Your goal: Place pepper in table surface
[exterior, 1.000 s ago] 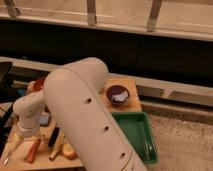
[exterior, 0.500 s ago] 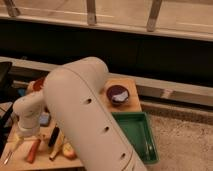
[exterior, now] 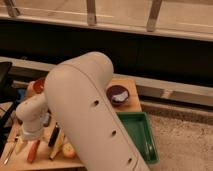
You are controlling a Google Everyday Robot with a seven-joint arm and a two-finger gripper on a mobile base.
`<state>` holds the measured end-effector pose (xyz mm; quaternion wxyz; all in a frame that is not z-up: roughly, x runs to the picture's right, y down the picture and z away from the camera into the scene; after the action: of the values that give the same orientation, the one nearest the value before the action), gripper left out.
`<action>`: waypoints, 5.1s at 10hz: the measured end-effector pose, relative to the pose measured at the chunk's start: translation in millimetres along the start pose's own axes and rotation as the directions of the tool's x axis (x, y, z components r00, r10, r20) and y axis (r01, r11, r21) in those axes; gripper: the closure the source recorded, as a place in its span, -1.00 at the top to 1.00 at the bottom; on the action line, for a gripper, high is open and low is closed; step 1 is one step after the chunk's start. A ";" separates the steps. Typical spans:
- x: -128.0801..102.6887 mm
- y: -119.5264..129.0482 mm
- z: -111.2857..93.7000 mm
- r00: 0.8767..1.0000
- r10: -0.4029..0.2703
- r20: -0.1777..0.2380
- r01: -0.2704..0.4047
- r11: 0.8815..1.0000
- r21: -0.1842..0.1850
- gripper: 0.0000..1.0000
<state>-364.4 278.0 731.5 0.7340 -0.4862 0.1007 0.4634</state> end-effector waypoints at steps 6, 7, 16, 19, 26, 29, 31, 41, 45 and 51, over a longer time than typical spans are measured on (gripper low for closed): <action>-11.8 6.1 11.3 1.000 -0.028 -0.013 0.028 0.999 -0.025 0.60; -14.4 7.7 15.1 0.999 -0.035 -0.017 0.035 0.999 -0.033 0.60; -22.1 14.2 24.8 0.998 -0.059 -0.037 0.057 0.997 -0.045 -0.53; -25.6 16.6 33.5 0.996 -0.063 -0.056 0.061 0.997 -0.039 -0.73; -20.0 37.5 -17.2 0.994 -0.113 0.003 0.112 0.992 0.062 0.16; -16.6 44.7 -7.1 0.966 -0.257 -0.037 0.259 0.963 0.074 0.60; -12.8 42.9 5.5 0.936 -0.340 -0.087 0.346 0.936 0.068 0.60; 6.4 22.5 39.2 0.910 -0.345 -0.230 0.370 0.926 0.078 0.26; 6.1 19.1 33.3 0.911 -0.339 -0.235 0.366 0.927 0.084 -0.59; 5.2 11.9 45.9 0.916 -0.307 -0.256 0.343 0.933 0.109 -1.00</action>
<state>-384.8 319.2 744.2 0.8185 -0.4904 0.1393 0.2648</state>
